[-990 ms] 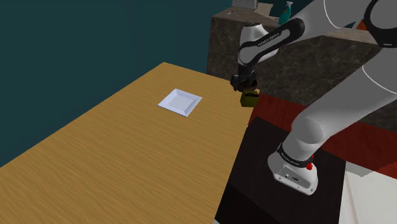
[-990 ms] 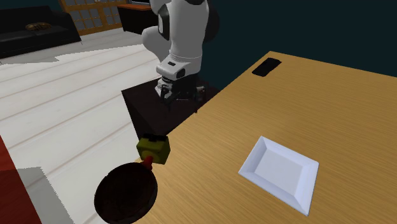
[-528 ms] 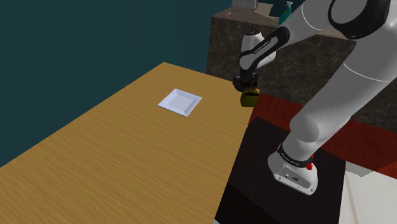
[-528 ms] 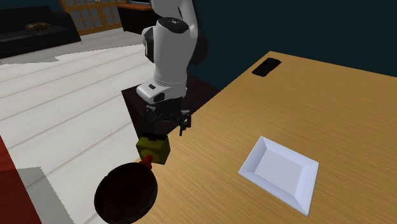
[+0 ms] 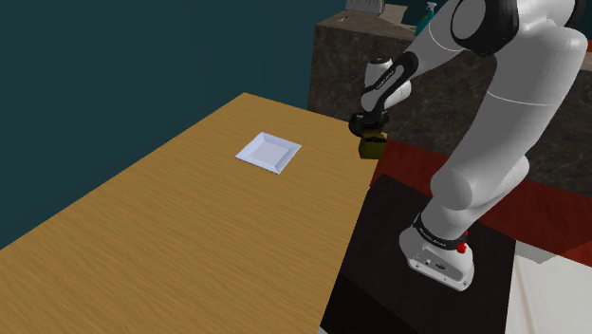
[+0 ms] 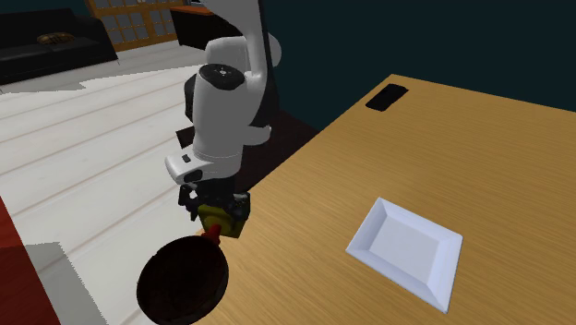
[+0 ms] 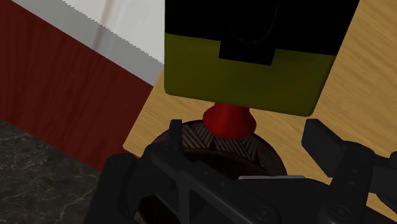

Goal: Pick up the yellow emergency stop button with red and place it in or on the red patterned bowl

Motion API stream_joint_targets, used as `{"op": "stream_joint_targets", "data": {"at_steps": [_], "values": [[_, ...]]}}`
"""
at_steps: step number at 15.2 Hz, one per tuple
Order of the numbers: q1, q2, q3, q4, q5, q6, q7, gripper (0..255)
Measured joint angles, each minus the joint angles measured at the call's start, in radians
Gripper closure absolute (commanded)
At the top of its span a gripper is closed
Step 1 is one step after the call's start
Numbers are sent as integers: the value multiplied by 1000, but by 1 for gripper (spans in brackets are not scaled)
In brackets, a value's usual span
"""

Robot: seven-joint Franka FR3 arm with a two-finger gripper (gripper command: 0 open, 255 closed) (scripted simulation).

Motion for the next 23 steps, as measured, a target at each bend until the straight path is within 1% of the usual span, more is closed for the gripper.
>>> {"op": "stream_joint_targets", "data": {"at_steps": [6, 12, 13, 23], "values": [[-13, 76, -9, 4, -7, 76, 7, 0], [-15, 89, -8, 10, -5, 84, 6, 0], [-15, 89, -8, 10, -5, 84, 6, 255], [-15, 88, -9, 10, -5, 84, 6, 255]]}}
